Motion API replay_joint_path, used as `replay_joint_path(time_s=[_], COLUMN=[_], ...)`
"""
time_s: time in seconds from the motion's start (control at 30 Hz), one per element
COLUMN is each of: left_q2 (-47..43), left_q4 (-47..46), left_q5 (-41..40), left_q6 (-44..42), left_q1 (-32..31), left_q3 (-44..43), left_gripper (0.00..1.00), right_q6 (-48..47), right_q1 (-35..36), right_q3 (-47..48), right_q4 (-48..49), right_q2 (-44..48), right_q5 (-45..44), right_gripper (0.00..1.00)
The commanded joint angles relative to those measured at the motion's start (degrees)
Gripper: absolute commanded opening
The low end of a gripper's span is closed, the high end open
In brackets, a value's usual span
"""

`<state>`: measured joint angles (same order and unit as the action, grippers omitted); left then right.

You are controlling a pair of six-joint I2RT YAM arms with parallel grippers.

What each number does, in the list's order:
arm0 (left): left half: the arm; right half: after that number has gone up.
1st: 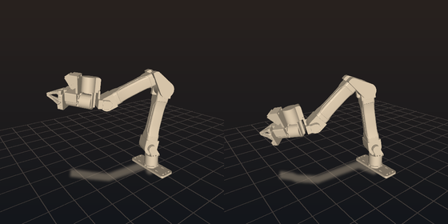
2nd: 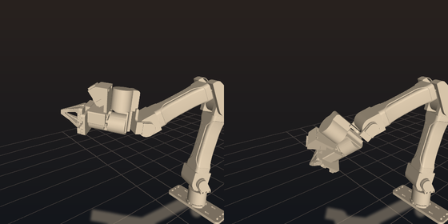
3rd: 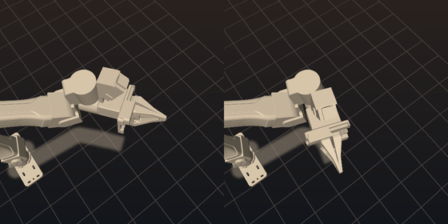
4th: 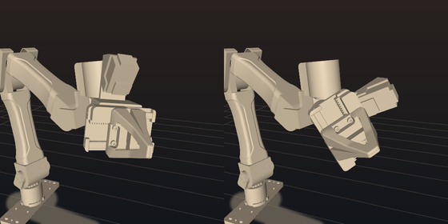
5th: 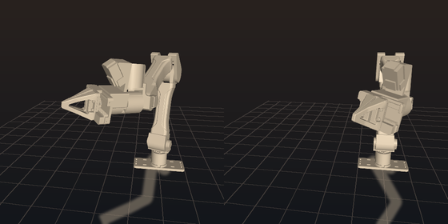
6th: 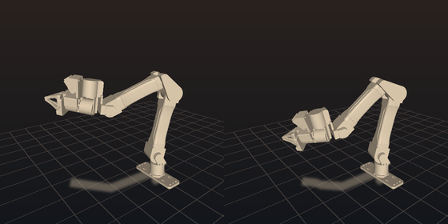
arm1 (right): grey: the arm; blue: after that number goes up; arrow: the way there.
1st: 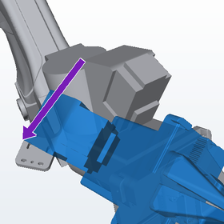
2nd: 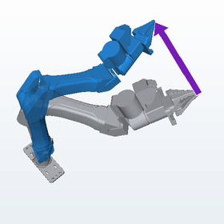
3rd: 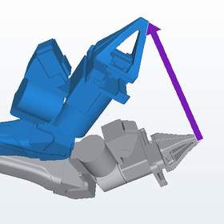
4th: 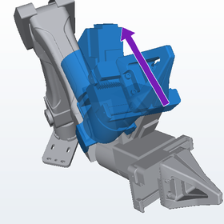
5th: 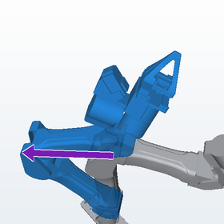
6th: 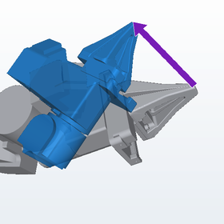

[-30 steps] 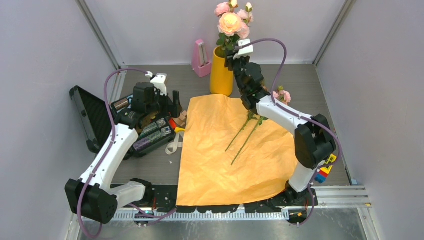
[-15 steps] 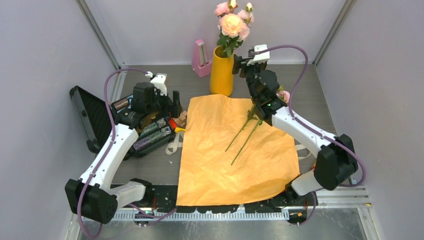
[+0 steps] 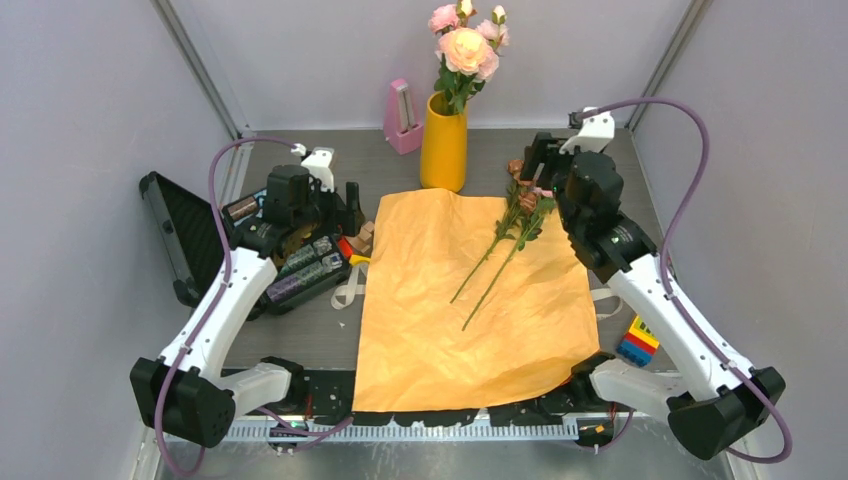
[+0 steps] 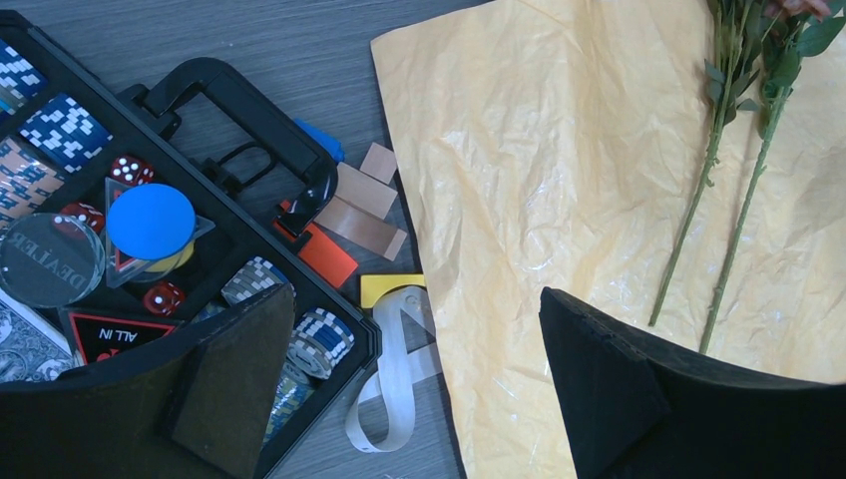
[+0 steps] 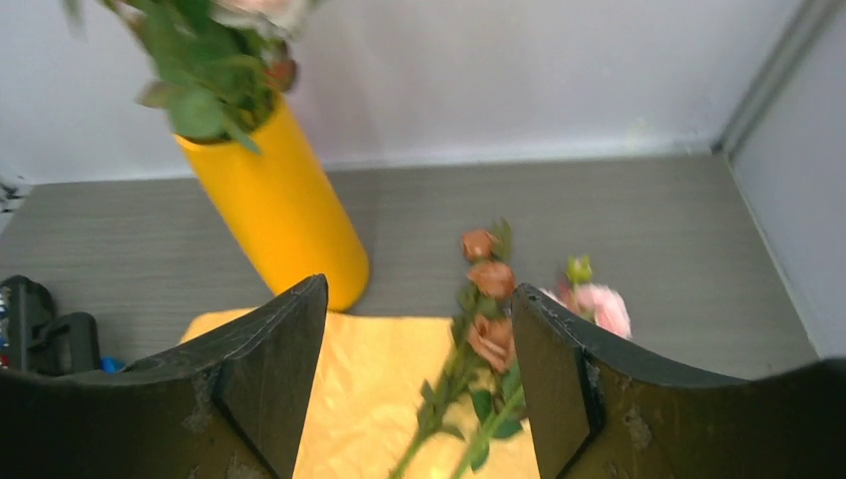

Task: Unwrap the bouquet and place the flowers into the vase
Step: Pick up the fake flower from the wrapping paper.

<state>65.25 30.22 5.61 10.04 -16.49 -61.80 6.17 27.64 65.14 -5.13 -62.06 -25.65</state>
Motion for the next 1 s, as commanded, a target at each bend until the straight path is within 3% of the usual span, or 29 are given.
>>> replay_joint_path(time_s=[0.0, 0.33, 0.77, 0.97], left_q2=[0.09, 1.48, 2.03, 2.19], left_q4=[-2.02, -1.92, -2.00, -2.00], left_q5=[-0.64, -0.94, -0.42, -0.43], left_q6=[-0.33, -0.46, -0.29, -0.29], left_q1=[-0.21, -0.24, -0.30, -0.30], left_q3=[0.05, -0.01, 0.08, -0.15], left_gripper=[0.96, 0.95, 0.96, 0.96], right_q6=[11.11, 24.94, 30.89, 31.62], right_q1=[-7.60, -21.55, -23.17, -23.16], right_q3=[0.67, -5.69, -12.23, -13.06], right_q4=[-16.07, -17.60, -7.75, -5.26], right_q2=[1.79, -6.64, -20.27, -24.99], right_q5=[2.49, 16.52, 19.87, 21.44], right_gripper=[0.72, 0.62, 0.61, 0.56])
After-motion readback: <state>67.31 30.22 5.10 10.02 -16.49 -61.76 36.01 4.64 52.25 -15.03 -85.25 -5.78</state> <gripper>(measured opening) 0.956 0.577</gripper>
